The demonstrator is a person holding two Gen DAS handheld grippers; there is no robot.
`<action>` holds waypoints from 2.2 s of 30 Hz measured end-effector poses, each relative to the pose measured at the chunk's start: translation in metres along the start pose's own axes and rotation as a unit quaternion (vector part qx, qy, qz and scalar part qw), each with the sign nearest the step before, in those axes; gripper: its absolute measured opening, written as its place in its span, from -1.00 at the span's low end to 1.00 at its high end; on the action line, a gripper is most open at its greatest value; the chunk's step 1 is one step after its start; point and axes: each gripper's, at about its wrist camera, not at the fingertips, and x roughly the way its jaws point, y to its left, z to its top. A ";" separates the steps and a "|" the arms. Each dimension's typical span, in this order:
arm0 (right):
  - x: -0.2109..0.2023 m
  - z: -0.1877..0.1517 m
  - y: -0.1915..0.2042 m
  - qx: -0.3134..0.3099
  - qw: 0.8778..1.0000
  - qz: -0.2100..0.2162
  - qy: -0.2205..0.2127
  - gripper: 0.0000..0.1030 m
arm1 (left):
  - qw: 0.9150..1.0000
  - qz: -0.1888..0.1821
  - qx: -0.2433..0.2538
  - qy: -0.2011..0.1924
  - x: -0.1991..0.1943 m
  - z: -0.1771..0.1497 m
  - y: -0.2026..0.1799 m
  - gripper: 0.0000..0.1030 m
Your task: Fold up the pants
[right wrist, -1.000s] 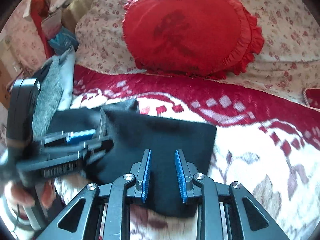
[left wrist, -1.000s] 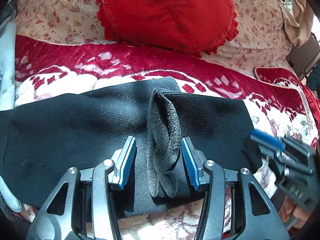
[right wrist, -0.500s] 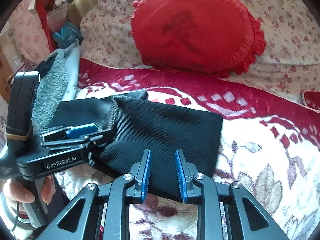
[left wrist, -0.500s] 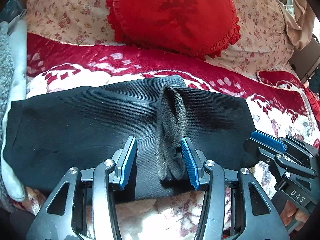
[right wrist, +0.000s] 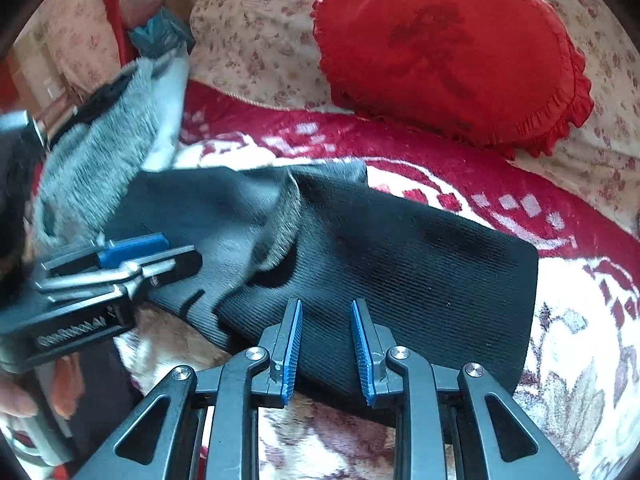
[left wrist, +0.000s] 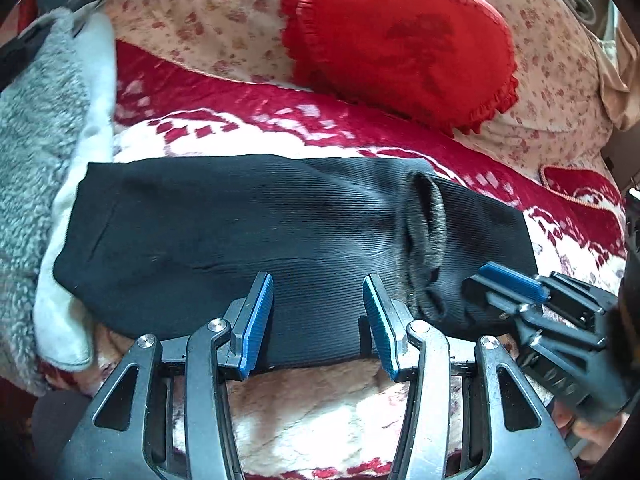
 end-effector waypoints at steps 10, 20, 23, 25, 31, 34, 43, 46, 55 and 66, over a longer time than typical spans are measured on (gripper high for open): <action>0.006 0.012 0.016 -0.013 1.000 0.004 0.000 -0.54 | 0.999 0.019 -0.033 -0.010 -0.017 -0.007 0.029 -0.10; 0.019 0.021 0.032 -0.028 0.999 0.017 0.011 -0.53 | 0.997 0.021 -0.071 -0.014 -0.024 -0.008 0.054 0.16; 0.016 0.027 0.039 -0.037 0.999 0.023 0.004 -0.49 | 0.996 0.019 -0.081 -0.014 -0.025 -0.007 0.059 0.16; 0.017 0.030 0.044 -0.043 0.999 0.026 0.004 -0.43 | 0.996 0.020 -0.083 -0.013 -0.025 -0.007 0.060 0.16; 0.028 0.039 0.054 -0.053 0.998 0.030 0.007 -0.39 | 0.995 0.021 -0.096 -0.013 -0.028 -0.011 0.067 0.16; 0.031 0.045 0.060 -0.058 0.998 0.039 0.006 -0.38 | 0.993 0.021 -0.115 -0.013 -0.031 -0.014 0.074 0.16; 0.049 0.062 0.086 -0.086 0.994 0.061 0.014 -0.31 | 0.987 0.032 -0.158 -0.011 -0.034 -0.026 0.094 0.30; 0.056 0.066 0.096 -0.098 0.993 0.064 0.019 -0.30 | 0.985 0.031 -0.172 -0.002 -0.029 -0.028 0.101 0.30; 0.068 0.072 0.105 -0.101 0.992 0.069 0.025 -0.29 | 0.983 0.026 -0.183 0.005 -0.021 -0.025 0.108 0.30; 0.097 0.113 0.147 -0.162 0.981 0.106 0.029 -0.16 | 0.965 -0.003 -0.262 0.004 -0.013 -0.032 0.134 0.46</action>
